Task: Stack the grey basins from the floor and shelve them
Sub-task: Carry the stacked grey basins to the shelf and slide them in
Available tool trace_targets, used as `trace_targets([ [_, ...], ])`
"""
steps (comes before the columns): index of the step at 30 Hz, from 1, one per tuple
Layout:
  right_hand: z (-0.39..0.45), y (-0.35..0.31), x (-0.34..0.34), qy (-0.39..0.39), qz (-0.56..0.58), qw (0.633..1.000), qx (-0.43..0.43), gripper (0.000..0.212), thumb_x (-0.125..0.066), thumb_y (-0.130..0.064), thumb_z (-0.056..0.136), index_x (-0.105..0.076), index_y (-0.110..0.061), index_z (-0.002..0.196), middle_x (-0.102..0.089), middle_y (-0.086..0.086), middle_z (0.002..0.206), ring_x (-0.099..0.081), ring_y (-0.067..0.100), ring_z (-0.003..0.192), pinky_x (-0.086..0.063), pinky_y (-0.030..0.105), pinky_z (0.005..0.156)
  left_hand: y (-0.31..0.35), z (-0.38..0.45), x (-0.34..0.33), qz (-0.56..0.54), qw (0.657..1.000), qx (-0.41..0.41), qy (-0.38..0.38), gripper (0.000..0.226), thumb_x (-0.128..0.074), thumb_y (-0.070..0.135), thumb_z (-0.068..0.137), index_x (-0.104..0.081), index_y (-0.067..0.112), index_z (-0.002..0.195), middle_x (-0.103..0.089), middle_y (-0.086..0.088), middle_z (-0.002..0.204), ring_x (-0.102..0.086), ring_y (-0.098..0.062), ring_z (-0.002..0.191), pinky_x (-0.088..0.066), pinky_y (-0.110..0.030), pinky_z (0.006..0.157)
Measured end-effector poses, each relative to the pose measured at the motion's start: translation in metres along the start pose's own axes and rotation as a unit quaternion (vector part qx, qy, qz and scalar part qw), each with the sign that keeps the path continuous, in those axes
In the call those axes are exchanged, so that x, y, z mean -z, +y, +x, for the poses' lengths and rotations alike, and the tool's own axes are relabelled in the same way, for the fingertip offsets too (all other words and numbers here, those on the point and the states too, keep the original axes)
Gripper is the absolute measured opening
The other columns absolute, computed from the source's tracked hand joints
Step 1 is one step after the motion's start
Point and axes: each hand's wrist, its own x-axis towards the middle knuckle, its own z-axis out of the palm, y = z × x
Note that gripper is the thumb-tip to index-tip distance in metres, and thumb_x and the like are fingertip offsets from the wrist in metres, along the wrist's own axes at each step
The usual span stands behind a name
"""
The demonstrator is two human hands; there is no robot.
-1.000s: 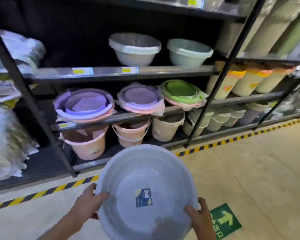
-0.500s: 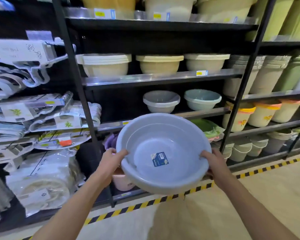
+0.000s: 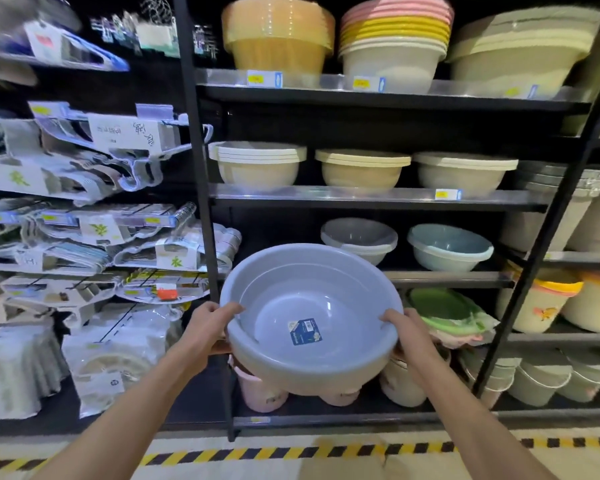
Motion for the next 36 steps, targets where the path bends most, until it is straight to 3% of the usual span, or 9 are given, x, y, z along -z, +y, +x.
trace_targets([
  [5,0.055,0.005,-0.021,-0.001,0.001,1.0,-0.003,0.038,-0.064,-0.023,0.079,-0.052,-0.007,0.111,-0.061,0.019,0.109,-0.061,0.027,0.084,-0.045,0.033,0.056,0.003,0.05,-0.008,0.001,1.0,-0.006,0.007,0.051,-0.073,0.037,0.074,-0.058,0.006,0.112,-0.073,-0.023,0.1,-0.076,-0.032,0.075,-0.061,-0.036,0.054],
  [10,0.117,0.002,-0.054,0.017,-0.006,1.0,-0.022,0.035,-0.066,-0.027,0.077,-0.056,-0.011,0.106,-0.057,0.015,0.12,-0.062,0.03,0.098,-0.049,0.035,0.062,0.005,0.124,-0.011,-0.009,1.0,-0.005,0.002,0.05,-0.072,0.04,0.076,-0.06,0.006,0.112,-0.073,-0.023,0.101,-0.076,-0.033,0.078,-0.06,-0.034,0.053],
  [13,0.156,-0.005,-0.075,0.005,-0.022,0.999,-0.034,0.036,-0.065,-0.027,0.076,-0.054,-0.01,0.105,-0.062,0.016,0.106,-0.061,0.027,0.082,-0.049,0.029,0.048,0.007,0.171,-0.011,-0.007,1.0,0.005,0.005,0.049,-0.072,0.04,0.077,-0.058,0.007,0.112,-0.072,-0.022,0.099,-0.074,-0.023,0.066,-0.058,-0.029,0.047],
  [16,0.195,-0.007,-0.095,0.0,-0.003,0.999,-0.042,0.036,-0.066,-0.026,0.075,-0.055,-0.01,0.105,-0.064,0.012,0.096,-0.061,0.025,0.073,-0.048,0.025,0.037,0.011,0.217,-0.012,-0.022,1.0,0.013,0.002,0.056,-0.074,0.039,0.075,-0.057,0.002,0.114,-0.072,-0.026,0.1,-0.074,-0.031,0.07,-0.06,-0.034,0.052],
  [20,0.245,-0.008,-0.116,-0.008,-0.016,0.999,-0.049,0.04,-0.066,-0.03,0.074,-0.053,-0.011,0.107,-0.066,0.01,0.094,-0.062,0.024,0.075,-0.053,0.032,0.051,0.019,0.271,-0.016,-0.02,1.0,0.006,0.003,0.06,-0.075,0.04,0.073,-0.057,0.002,0.115,-0.073,-0.026,0.099,-0.075,-0.037,0.077,-0.061,-0.036,0.053],
  [26,0.339,-0.01,-0.143,-0.017,-0.017,0.999,-0.036,0.042,-0.066,-0.027,0.078,-0.053,-0.003,0.109,-0.064,0.012,0.094,-0.059,0.026,0.079,-0.047,0.039,0.067,0.029,0.357,-0.033,-0.021,1.0,0.006,0.016,0.055,-0.073,0.036,0.079,-0.057,-0.003,0.114,-0.073,-0.029,0.097,-0.073,-0.04,0.078,-0.061,-0.045,0.065],
  [32,0.441,-0.015,-0.165,-0.041,-0.01,0.999,-0.022,0.022,-0.062,-0.024,0.082,-0.051,-0.009,0.092,-0.056,0.009,0.087,-0.054,0.021,0.073,-0.042,0.035,0.062,0.041,0.439,-0.06,-0.048,0.998,-0.005,0.04,0.027,-0.073,0.029,0.08,-0.057,0.008,0.089,-0.066,-0.001,0.056,-0.063,-0.016,0.047,-0.051,-0.026,0.043],
  [36,0.494,-0.011,-0.177,-0.03,0.002,0.998,-0.048,0.034,-0.071,-0.028,0.076,-0.051,-0.01,0.096,-0.066,0.012,0.097,-0.067,0.028,0.087,-0.054,0.04,0.071,0.045,0.483,-0.069,-0.053,0.998,0.001,0.043,0.048,-0.079,0.04,0.064,-0.063,0.007,0.095,-0.075,-0.011,0.076,-0.072,-0.029,0.071,-0.061,-0.041,0.065],
])
